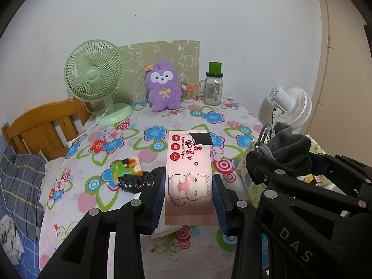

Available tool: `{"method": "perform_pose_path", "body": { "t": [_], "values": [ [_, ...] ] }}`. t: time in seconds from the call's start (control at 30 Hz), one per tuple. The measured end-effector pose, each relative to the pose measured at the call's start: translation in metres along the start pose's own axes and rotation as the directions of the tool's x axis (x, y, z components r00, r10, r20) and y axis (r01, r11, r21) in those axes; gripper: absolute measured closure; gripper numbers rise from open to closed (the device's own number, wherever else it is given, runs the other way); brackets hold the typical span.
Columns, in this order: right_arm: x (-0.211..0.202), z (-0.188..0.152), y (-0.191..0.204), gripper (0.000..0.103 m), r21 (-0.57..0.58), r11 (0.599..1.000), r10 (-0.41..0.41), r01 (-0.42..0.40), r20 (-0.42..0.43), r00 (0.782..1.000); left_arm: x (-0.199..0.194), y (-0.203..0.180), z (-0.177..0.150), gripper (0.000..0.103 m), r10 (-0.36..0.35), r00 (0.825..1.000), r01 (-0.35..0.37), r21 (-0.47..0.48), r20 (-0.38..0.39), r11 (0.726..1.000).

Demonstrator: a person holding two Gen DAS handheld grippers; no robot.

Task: Organize soft objects
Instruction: 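Carry the pink packet with the left gripper while the right gripper carries the glove to the paper box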

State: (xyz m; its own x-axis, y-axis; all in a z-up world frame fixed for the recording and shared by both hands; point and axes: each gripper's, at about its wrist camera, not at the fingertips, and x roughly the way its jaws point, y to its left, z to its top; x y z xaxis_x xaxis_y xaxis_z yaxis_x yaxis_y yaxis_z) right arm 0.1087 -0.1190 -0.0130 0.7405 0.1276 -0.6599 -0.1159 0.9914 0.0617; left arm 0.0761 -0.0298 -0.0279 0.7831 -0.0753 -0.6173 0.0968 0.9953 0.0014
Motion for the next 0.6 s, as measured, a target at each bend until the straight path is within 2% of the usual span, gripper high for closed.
{"method": "perform_pose_path", "body": {
  "t": [0.6],
  "values": [
    [-0.007,0.013,-0.050,0.054,0.028,0.999,-0.041,0.041,0.008,0.999,0.007,-0.046,0.020,0.063,-0.043,0.999,0.042,0.045,0.012,0.998]
  ]
}}
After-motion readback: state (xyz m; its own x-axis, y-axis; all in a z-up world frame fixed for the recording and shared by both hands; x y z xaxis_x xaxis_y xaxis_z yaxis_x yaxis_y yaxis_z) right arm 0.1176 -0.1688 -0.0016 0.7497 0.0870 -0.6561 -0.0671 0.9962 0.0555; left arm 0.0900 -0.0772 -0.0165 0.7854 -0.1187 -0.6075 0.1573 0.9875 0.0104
